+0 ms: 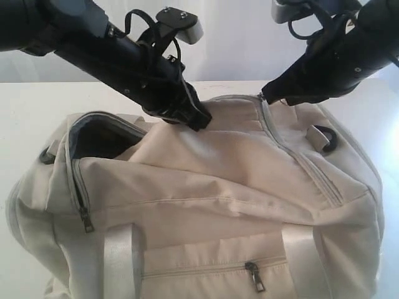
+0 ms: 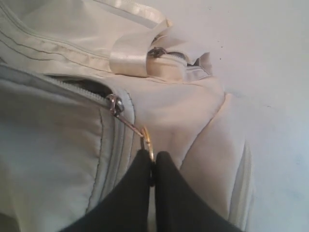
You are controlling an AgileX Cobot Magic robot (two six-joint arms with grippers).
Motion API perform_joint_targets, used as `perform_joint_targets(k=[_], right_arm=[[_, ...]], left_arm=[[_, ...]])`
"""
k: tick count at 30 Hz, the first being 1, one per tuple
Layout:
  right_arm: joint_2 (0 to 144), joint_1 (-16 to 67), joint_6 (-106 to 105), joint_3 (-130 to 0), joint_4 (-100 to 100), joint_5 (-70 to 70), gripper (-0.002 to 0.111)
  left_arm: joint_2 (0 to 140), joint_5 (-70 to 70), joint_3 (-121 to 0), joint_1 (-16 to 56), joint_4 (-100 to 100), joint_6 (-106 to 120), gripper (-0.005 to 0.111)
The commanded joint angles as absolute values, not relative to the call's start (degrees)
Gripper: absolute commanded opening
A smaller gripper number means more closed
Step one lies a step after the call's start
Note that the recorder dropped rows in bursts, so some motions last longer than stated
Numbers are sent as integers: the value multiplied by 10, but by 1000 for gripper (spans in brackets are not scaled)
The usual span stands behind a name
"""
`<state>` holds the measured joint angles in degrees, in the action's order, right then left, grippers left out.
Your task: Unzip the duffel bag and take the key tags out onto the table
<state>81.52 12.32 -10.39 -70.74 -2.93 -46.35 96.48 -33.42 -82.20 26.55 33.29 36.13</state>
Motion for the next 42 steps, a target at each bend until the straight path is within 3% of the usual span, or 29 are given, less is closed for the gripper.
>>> perform_joint_targets(k=[1, 11, 42], right_arm=[[813, 114, -137, -706, -59, -468, 0], [824, 114, -142, -651, -57, -457, 0], [743, 114, -149, -645, -49, -587, 0]], left_arm=[[954, -412, -821, 276, 424, 460, 0], [954, -330, -821, 281, 563, 538, 0], [954, -234, -819, 281, 456, 419, 0]])
